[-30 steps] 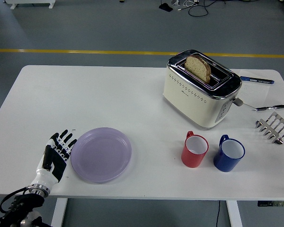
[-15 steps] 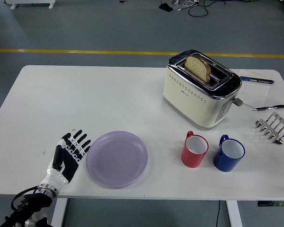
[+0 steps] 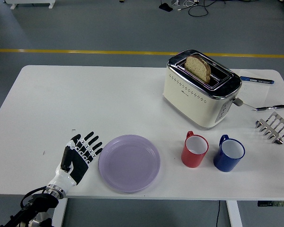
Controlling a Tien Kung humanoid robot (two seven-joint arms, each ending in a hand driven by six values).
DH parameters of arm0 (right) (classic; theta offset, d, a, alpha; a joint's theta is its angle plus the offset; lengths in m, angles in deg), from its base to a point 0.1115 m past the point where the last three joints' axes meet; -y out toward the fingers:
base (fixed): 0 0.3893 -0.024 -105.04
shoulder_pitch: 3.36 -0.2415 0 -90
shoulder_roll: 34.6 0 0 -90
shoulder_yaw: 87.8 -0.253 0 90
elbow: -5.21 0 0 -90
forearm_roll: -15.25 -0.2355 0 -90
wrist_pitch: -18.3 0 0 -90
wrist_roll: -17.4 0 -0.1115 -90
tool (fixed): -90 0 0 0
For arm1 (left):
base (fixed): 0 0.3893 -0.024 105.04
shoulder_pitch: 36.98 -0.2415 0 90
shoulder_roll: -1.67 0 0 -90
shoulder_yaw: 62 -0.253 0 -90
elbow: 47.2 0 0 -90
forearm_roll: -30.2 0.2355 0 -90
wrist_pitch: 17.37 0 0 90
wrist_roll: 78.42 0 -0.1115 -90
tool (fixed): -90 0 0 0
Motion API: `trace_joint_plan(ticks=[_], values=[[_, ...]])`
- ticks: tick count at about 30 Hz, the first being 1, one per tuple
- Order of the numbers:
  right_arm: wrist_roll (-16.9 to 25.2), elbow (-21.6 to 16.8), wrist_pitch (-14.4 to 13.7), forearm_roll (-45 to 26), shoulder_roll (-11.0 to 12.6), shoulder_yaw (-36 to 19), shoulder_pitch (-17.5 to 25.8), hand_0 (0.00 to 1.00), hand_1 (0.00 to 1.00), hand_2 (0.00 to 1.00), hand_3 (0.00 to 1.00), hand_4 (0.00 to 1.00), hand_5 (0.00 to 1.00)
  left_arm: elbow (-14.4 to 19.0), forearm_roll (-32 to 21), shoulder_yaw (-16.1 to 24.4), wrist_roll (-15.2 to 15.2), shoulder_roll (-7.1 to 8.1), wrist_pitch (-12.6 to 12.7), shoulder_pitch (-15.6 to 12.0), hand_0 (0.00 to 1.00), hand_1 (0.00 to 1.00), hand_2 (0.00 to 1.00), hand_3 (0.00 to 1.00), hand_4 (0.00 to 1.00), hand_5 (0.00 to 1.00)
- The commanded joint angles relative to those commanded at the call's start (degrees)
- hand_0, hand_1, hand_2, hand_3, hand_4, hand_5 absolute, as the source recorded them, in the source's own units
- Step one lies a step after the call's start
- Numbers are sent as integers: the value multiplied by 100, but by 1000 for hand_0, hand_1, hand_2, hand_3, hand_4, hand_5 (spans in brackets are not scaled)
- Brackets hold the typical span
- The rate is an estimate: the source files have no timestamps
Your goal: Push plate across desktop,pick up the break from the machine,place the break in the plate
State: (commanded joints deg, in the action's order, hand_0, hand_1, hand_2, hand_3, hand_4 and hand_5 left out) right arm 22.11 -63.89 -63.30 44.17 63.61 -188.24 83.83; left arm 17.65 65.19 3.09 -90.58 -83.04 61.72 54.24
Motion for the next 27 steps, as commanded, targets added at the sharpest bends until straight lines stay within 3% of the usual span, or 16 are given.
trace_joint_plan(ticks=[9,14,16,19,20,22,27], values=[[1,0,-1,0,-4,-5,-10,724,659,672,684,569,612,-50,-223,-91,148,-18,-265,88,848,853,901,902,544,998],[1,-2,-2,0,-4,-9,-5,724,659,672,684,569,614,-3,-217,-86,150,-21,-278,80,838,840,878,883,544,998],[2,-5,-2,-1,-4,-7,-3,724,659,672,684,569,614,58,-154,-57,72,-23,-181,68,838,840,878,883,544,998],[-1,-15,-10,10,-4,11,0,724,659,672,684,569,614,212,125,95,-45,-38,160,33,838,840,878,883,544,998],[-1,-20,-14,18,-4,15,1,723,659,671,684,570,615,237,179,129,-55,-41,224,26,796,809,838,831,548,998],[12,-46,-45,108,6,46,0,723,659,671,684,570,615,315,336,270,-76,-55,371,-4,796,809,838,831,548,998],[119,-245,-290,990,216,277,-133,726,661,672,684,570,611,476,628,761,-95,-119,560,-125,790,791,812,805,544,998]])
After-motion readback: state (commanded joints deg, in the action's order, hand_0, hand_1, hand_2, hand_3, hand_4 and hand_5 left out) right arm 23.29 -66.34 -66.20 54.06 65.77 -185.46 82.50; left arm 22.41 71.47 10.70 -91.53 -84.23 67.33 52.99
